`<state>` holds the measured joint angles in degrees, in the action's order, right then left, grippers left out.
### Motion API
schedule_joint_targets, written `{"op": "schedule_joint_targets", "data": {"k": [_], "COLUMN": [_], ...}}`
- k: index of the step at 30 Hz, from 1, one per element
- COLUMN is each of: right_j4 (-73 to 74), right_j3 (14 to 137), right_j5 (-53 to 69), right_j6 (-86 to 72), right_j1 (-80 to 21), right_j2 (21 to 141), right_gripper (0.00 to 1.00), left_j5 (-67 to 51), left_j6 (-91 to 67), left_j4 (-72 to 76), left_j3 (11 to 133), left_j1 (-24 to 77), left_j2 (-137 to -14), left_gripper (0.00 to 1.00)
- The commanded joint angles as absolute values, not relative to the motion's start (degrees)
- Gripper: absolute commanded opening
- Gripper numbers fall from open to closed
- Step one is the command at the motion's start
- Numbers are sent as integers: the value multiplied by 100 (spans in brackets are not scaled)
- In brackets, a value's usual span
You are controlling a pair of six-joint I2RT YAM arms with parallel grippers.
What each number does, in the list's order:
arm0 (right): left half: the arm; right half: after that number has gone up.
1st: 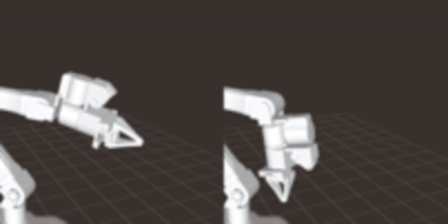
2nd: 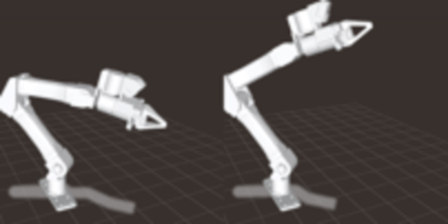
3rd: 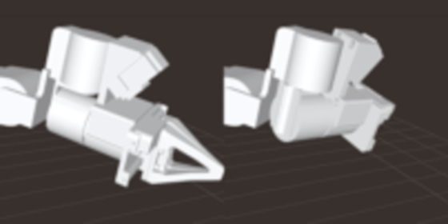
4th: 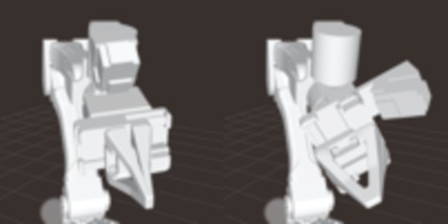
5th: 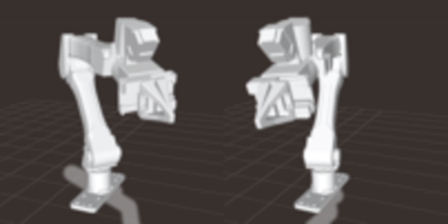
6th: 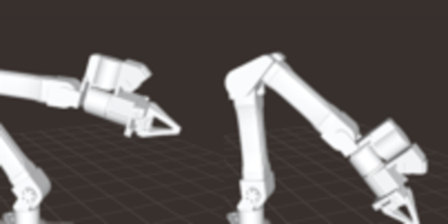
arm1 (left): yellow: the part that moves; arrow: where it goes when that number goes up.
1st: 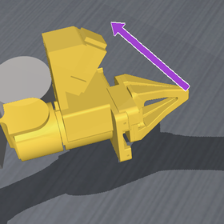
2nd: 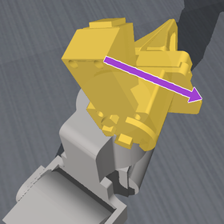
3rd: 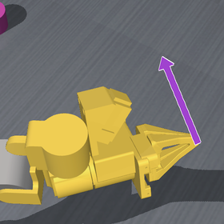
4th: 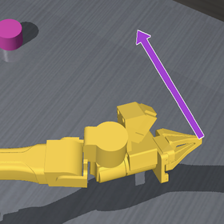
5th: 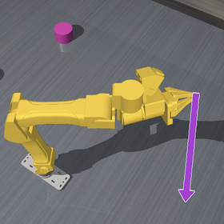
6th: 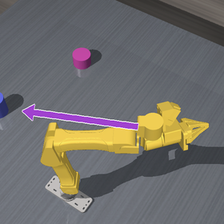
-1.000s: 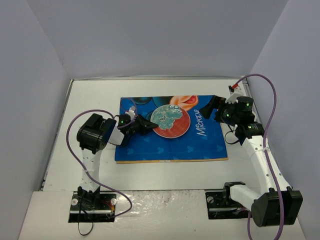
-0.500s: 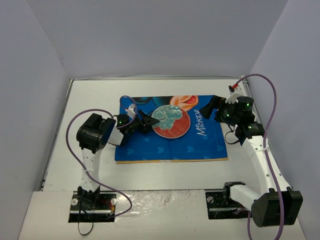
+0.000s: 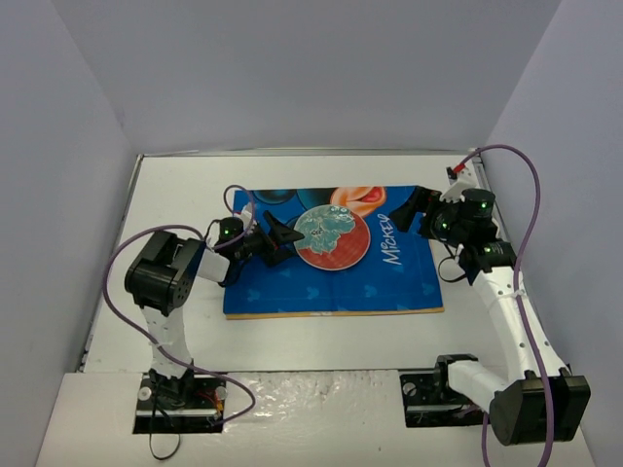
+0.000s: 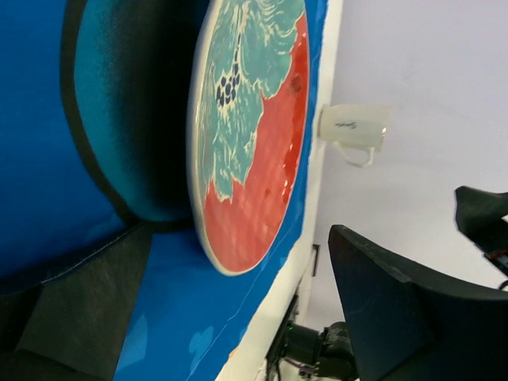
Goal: Set the dinner table for one person
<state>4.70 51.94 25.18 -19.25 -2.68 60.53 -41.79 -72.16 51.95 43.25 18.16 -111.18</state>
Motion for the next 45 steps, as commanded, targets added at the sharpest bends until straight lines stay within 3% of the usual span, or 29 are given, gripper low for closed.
{"op": "schedule_joint_targets", "data": {"k": [1, 6, 10, 20, 33, 45], "right_j4": [354, 923, 1510, 2291, 2715, 2720], "right_j3": [5331, 5711, 6258, 7026, 8334, 7736], "right_j5": [2320, 1656, 896, -950, -805, -530], "right_j6": [-1850, -1590, -1261, -1090, -1260, -1428], "right_j1": [-280, -273, -272, -265, 492, 1187], "right_j2": [5950, 6061, 6178, 6879, 8662, 9048], "right_gripper": [95, 97, 100, 100, 92, 81], "left_j5": [-3999, -3523, -2692, -832, -1260, -1550], "left_j6": [-6404, -5325, -3927, -2245, -1950, -1851], "left_j4": [3553, 1376, -1260, -3888, -3883, -3795], "left_j3": [4595, 5243, 6107, 7329, 6695, 6490], "left_j1": [1784, 1776, 1802, 1621, 791, 805], "left_j2": [-10204, -9276, -8475, -7827, -6844, -6840], "left_gripper": [93, 94, 95, 97, 97, 97]}}
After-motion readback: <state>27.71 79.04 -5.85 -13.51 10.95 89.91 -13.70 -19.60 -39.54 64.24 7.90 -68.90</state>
